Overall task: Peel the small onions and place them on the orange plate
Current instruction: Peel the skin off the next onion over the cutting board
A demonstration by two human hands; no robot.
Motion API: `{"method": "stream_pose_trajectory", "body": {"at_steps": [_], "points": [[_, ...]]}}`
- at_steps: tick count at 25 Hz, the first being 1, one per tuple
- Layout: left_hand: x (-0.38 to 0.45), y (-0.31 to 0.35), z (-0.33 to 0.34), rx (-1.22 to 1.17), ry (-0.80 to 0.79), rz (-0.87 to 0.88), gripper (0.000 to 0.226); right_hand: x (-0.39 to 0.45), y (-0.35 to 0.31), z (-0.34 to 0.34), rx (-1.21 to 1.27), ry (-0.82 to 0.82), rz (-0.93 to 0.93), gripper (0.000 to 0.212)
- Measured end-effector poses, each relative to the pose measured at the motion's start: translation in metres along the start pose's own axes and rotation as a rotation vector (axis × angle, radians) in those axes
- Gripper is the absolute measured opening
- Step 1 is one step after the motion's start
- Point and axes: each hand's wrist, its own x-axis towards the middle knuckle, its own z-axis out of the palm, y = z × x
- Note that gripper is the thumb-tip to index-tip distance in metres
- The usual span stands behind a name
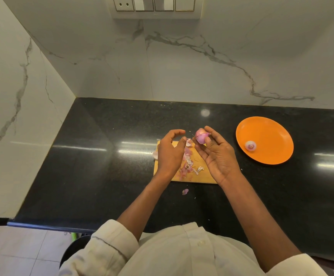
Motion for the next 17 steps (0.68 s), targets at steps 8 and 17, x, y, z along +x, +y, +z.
{"method": "stream_pose_trajectory", "body": {"at_steps": [8,17], "points": [[0.002,0.022,-0.007,-0.037,-0.198,0.166,0.023,-0.003,-0.006,-0.006,-0.606,0.034,-0.284,0.033],[0.0,0.026,-0.008,0.06,-0.142,0.257,0.011,-0.008,-0.008,0.002,-0.631,0.027,-0.36,0.03]]}}
